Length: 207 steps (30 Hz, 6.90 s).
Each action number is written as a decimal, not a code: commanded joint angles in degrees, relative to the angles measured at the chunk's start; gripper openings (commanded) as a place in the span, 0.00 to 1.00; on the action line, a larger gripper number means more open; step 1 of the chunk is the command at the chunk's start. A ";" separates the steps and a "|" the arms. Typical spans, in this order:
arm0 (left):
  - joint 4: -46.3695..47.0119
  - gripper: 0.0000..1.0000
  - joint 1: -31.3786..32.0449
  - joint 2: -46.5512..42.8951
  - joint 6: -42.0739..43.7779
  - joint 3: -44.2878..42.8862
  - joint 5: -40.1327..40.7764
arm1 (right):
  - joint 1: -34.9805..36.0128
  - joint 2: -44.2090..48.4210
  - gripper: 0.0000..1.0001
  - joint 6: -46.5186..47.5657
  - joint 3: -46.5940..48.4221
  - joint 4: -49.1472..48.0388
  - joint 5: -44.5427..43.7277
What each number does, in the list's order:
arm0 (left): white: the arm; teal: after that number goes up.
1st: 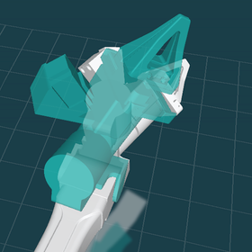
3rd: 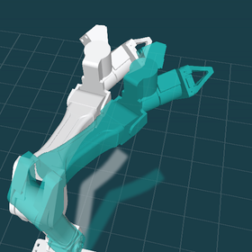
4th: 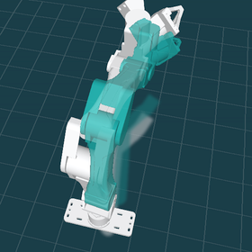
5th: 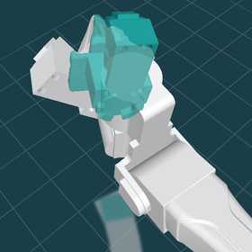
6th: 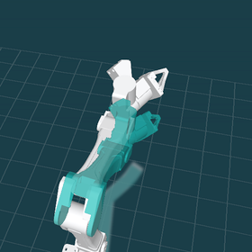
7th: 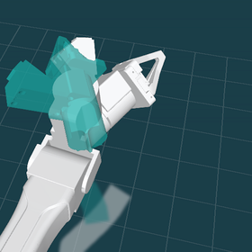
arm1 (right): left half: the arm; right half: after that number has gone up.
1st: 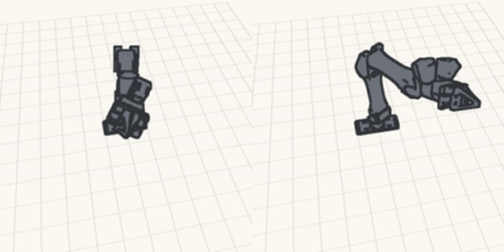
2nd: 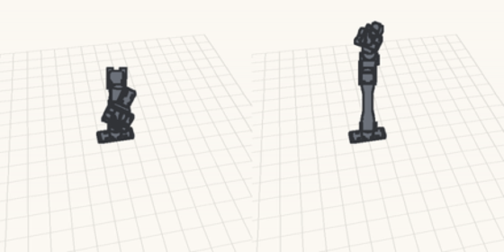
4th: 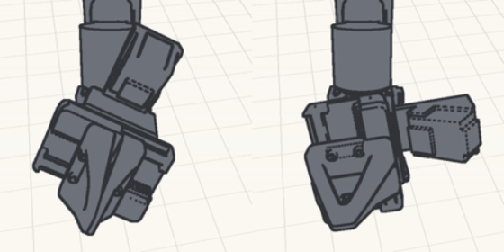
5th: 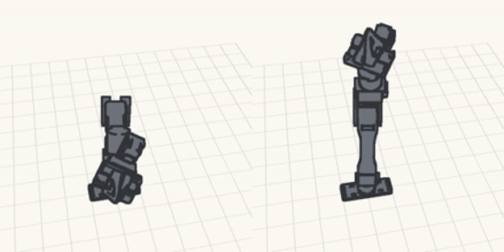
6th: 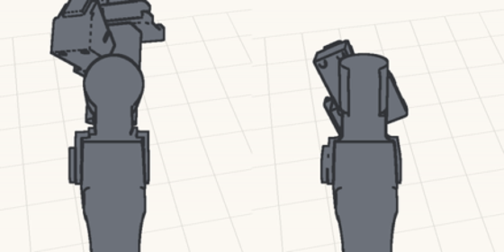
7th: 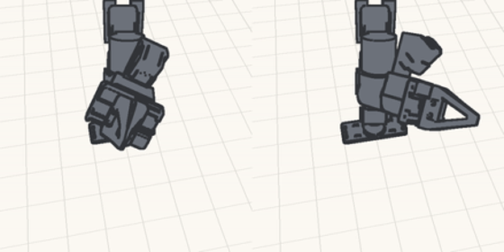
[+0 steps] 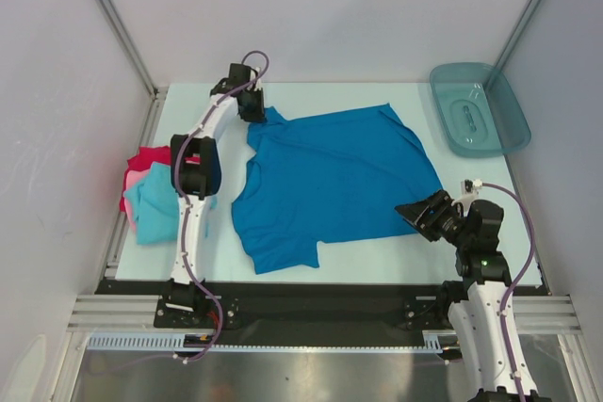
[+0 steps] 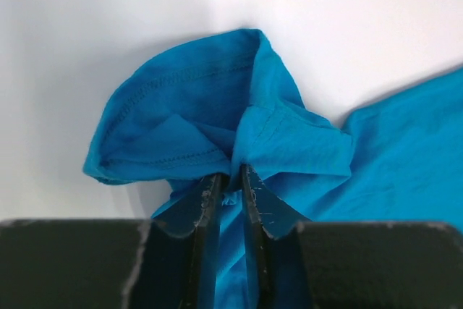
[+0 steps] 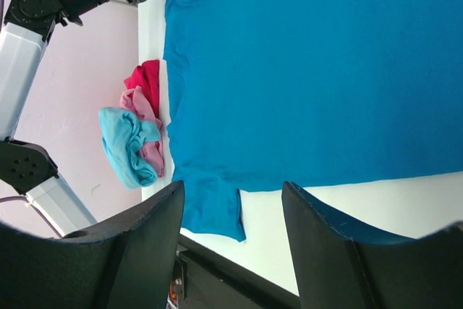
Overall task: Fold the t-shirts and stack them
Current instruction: Flatten the tshirt out
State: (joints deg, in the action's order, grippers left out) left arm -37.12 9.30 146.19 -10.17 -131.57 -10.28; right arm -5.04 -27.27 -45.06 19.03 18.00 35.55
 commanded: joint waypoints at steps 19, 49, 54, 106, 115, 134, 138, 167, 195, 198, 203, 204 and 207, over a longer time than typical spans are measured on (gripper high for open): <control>3.81 0.40 4.76 -10.22 3.14 -0.10 7.91 | 0.47 1.60 0.61 -0.56 0.92 -3.14 2.33; -1.64 0.72 0.90 -0.12 -0.11 -5.89 1.68 | 0.73 0.90 0.57 -1.17 1.98 -3.23 3.82; -0.76 0.70 0.90 -0.29 -1.16 -6.07 0.97 | 0.82 0.81 0.56 -1.08 2.42 -2.97 4.00; 6.54 0.00 1.25 3.67 -2.39 -7.83 1.23 | 1.26 -0.42 0.53 -1.52 5.50 -3.14 4.62; 11.37 0.00 3.62 -1.69 0.59 -5.19 5.19 | 1.26 -0.16 0.52 -1.35 5.14 -3.14 4.62; 21.22 0.00 4.15 -0.03 -1.25 -11.69 19.33 | 1.52 0.20 0.46 1.81 4.97 0.19 5.85; 22.00 0.00 3.09 -0.29 -1.60 -10.47 24.77 | 1.70 -0.24 0.46 2.08 5.23 0.02 6.20; 13.48 1.00 0.81 -13.81 -4.33 11.02 19.08 | 2.22 -1.92 0.45 -1.70 6.29 -6.84 7.08; 31.23 0.50 -11.32 -27.36 -27.87 51.05 -15.20 | 2.49 1.25 0.44 -1.26 5.41 -2.62 8.31; 31.68 0.49 -11.32 -27.54 -28.50 52.46 -15.21 | 2.49 1.34 0.44 -1.44 5.41 -2.71 8.22; 30.36 0.48 -11.23 -28.94 -27.88 53.96 -13.54 | 2.75 1.25 0.44 -1.44 5.41 -2.88 8.13; 30.18 0.48 -11.15 -29.12 -27.80 54.40 -13.45 | 2.75 1.25 0.44 -1.52 5.41 -2.88 8.22; 28.69 0.47 -10.62 -28.51 -27.27 53.70 -13.53 | 2.75 1.16 0.44 -1.52 5.67 -2.97 8.22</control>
State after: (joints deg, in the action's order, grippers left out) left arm -7.31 -1.87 120.20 -37.54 -78.17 -24.18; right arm -2.48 -26.30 -46.50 22.65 16.12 42.57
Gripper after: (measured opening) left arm 0.477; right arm 0.443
